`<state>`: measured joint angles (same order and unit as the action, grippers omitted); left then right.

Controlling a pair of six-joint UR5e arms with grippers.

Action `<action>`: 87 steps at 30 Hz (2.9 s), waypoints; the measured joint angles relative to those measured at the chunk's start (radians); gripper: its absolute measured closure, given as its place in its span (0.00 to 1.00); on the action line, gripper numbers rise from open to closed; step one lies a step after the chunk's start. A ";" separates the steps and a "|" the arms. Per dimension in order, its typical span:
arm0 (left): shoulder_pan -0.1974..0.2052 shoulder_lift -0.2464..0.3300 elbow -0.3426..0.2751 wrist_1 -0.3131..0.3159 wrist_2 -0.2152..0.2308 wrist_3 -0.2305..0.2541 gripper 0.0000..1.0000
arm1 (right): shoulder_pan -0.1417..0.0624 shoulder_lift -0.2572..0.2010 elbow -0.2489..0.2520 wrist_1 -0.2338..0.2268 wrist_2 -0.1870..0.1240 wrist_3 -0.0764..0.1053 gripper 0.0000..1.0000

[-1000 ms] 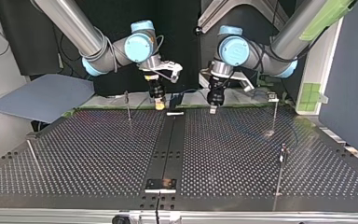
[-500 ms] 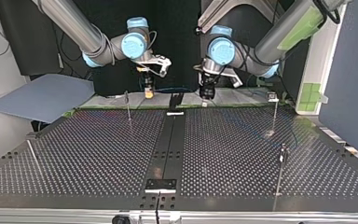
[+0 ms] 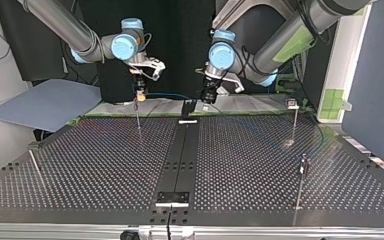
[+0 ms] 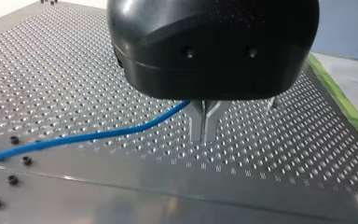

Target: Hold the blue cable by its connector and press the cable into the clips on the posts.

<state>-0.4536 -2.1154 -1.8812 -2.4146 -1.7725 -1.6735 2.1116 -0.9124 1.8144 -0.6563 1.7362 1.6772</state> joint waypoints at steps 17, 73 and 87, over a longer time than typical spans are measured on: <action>-0.129 -0.152 0.142 0.025 -0.028 -0.067 0.95 | -0.018 0.136 0.013 -0.080 0.017 0.013 1.00; -0.234 -0.637 0.540 -0.099 -0.025 -0.129 0.95 | -0.382 0.277 0.007 -0.274 -0.183 -0.123 1.00; -0.267 -0.637 0.599 -0.136 -0.026 -0.104 0.95 | -0.436 0.277 -0.049 -0.250 -0.317 -0.111 1.00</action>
<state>-0.7210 -2.7526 -1.2824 -2.5502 -1.7987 -1.7773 1.6752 -0.6355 1.7657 -0.9059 1.4194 1.5665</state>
